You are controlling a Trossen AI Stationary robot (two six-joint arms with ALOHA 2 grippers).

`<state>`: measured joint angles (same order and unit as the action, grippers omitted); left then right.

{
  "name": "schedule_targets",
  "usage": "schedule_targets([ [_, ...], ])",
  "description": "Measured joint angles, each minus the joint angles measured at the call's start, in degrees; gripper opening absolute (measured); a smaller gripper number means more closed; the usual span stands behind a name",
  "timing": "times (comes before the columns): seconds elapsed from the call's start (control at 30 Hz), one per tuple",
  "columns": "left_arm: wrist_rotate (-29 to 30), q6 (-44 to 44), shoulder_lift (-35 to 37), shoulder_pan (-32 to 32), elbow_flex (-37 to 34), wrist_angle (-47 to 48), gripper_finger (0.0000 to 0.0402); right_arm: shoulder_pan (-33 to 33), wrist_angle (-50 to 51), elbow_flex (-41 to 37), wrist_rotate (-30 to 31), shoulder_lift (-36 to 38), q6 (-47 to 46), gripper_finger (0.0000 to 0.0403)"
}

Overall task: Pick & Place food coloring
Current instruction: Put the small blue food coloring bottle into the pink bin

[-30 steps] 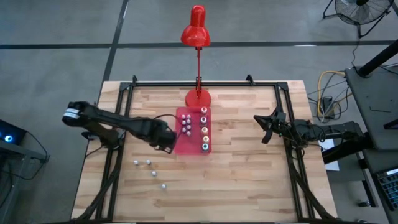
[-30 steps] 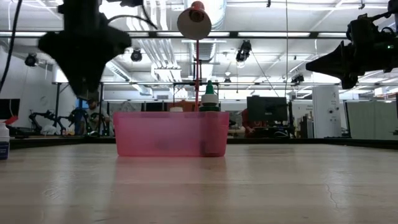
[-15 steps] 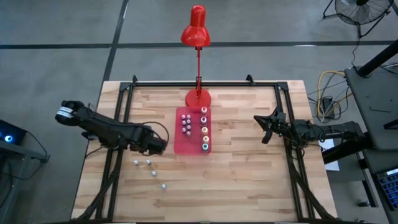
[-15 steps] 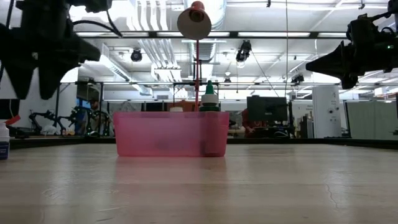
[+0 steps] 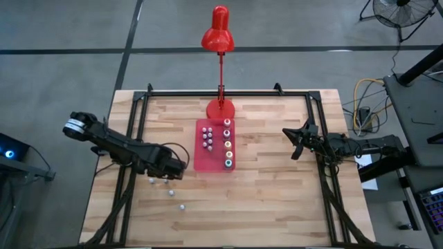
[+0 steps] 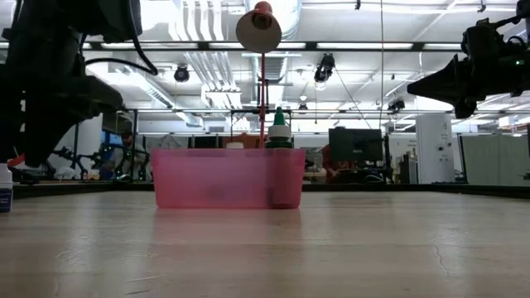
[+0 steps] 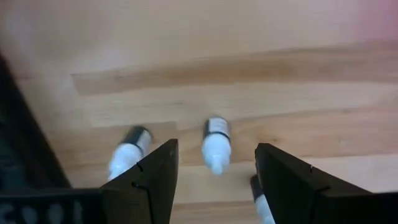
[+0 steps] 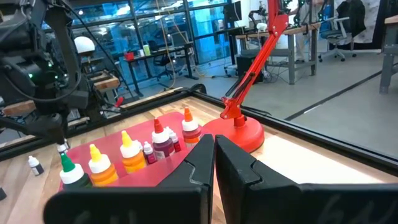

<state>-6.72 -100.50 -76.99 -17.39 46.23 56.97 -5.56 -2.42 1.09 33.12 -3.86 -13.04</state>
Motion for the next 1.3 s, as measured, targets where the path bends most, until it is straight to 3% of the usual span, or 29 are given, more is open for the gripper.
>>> schedule_targets([
  [0.9, -2.08, 1.05, -4.61, -1.63, -1.42, -4.59, 0.0183, -0.02, 0.01, 0.01, -0.01, 0.00, 0.00, 0.0009],
  [1.3, -2.40, 1.90, -4.57, -1.64, -1.58, -4.46, 0.0101, -0.04, 0.00, -0.01, -0.02, 0.00, 0.00, 0.0009],
])
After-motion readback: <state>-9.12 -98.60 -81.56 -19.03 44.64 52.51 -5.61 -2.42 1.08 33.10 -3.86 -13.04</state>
